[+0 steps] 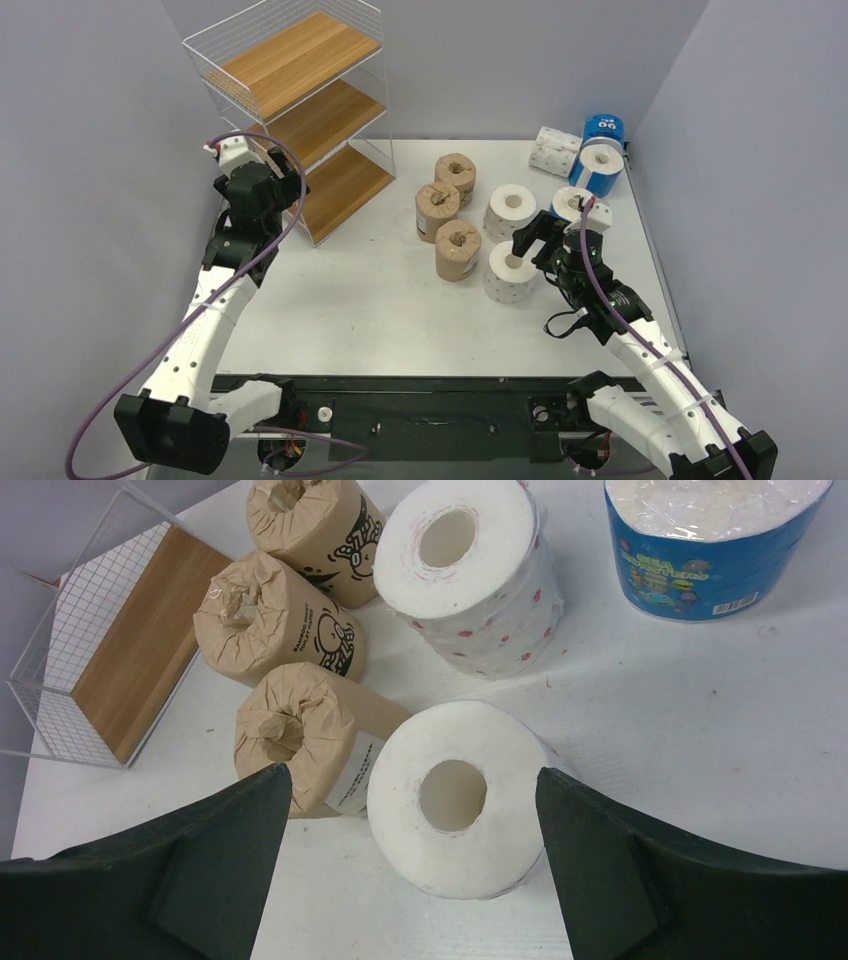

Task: Place and organize the paper towels onto the shelf
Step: Adjust the shelf at the corner of the board.

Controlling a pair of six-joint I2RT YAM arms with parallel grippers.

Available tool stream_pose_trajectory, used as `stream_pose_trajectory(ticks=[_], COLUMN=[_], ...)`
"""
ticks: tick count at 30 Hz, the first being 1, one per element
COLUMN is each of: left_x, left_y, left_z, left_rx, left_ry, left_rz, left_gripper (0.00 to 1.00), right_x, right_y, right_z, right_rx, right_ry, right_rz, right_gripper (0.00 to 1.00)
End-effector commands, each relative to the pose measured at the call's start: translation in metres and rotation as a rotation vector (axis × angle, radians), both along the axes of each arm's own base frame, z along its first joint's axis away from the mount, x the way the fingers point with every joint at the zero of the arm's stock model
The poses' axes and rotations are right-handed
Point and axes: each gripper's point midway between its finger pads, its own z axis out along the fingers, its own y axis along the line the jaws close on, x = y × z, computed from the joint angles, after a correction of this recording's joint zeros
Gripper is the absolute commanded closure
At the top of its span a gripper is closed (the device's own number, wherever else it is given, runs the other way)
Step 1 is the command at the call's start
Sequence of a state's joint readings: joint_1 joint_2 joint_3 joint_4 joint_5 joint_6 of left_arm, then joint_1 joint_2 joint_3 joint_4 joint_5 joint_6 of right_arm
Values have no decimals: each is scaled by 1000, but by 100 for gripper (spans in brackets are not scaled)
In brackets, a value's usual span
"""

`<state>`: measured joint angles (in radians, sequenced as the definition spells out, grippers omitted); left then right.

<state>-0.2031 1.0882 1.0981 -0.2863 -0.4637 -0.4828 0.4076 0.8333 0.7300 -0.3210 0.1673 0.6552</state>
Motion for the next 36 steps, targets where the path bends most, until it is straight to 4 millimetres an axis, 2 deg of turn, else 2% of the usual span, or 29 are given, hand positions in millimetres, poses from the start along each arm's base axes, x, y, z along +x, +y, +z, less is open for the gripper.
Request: stream_pose_trajectory(ticks=[1,3,6,10,19,28,30,34,36], left_x=[20,26,32,37,44,46,43,26,14], left_y=[3,8,17,29,42,62,63,57,48], left_z=[52,50,48,43,41,42,44,42,34], left_rx=[17,31,44,54,104,109,104,12,-22], left_ry=[-131,-122,-110,-95,-95,-87,-85,-84,-67], left_rz=[-10,3,27,58,97,156,164,169,150], left_gripper=[27,30,42,48,53,53,49,23,16], right_x=[3,3,3,3,5,4,4,4,3], right_y=[3,2,2,2,2,0,0,3,4], right_z=[21,21,20,18,15,13,14,17,17], right_rx=[26,24,23,19,12,1,2,4,1], right_ry=[-73,-73,-72,-68,-59,-53,-55,-53,-48], right_rz=[8,4,0,-1,-1,-6,-5,7,11], right_gripper=[12,13,13,13,13,13,13,13,12])
